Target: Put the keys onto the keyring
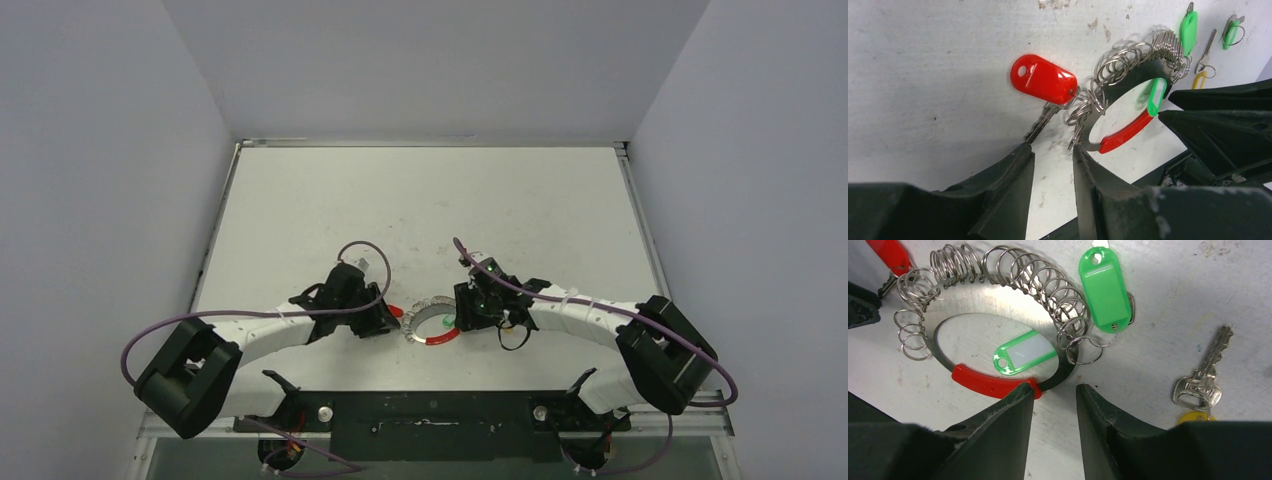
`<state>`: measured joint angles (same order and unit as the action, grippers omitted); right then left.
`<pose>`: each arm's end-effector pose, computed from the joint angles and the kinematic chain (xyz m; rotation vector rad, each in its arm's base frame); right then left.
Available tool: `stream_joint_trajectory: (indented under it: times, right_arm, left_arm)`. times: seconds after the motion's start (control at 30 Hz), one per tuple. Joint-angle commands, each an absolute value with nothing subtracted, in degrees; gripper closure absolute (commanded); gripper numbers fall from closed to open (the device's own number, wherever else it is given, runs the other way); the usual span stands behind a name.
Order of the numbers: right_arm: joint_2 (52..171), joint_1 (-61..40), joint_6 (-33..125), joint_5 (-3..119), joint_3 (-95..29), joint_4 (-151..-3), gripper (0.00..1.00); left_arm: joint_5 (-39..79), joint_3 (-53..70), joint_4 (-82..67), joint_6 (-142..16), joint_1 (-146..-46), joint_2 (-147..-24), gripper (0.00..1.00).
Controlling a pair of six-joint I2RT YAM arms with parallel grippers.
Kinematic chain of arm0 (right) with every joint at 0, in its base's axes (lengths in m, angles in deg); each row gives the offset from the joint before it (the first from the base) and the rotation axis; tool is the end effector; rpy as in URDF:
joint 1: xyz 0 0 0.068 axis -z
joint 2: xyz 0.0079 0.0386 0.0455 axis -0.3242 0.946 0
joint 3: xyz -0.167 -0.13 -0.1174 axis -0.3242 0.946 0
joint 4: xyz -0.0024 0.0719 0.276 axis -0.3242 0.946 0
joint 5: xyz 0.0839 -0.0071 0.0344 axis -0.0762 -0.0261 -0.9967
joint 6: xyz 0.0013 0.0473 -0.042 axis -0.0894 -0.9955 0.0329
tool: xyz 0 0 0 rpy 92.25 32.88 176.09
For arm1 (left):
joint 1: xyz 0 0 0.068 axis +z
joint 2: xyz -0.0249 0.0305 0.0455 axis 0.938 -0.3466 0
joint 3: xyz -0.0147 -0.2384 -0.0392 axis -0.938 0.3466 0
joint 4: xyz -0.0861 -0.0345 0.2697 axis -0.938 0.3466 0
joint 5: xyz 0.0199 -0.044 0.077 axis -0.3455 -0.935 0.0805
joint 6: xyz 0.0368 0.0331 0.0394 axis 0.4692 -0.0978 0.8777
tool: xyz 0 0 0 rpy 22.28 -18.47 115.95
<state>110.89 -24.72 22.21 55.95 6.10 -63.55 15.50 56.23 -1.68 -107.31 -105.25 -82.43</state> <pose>0.1987 0.2010 0.0949 -0.3749 2.6991 0.6594 0.1982 -0.1548 0.0785 -0.3809 2.6684 -0.8838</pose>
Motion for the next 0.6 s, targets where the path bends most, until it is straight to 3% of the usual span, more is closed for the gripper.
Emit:
stream_joint_trajectory:
  times: [0.0,0.2,0.57]
  right_arm:
    - [111.2,-26.1,21.7,53.0,6.6,-65.9,0.63]
    - [112.6,-28.5,16.6,47.2,8.8,-72.4,0.64]
    - [114.9,-29.7,5.9,37.8,9.8,-90.6,0.62]
  left_arm:
    - [16.3,52.5,-2.0,-104.6,-104.7,-85.9,0.68]
    - [19.5,47.8,3.3,-100.4,-103.9,-87.6,0.73]
    - [25.7,45.8,15.2,-96.8,-103.8,-77.8,0.69]
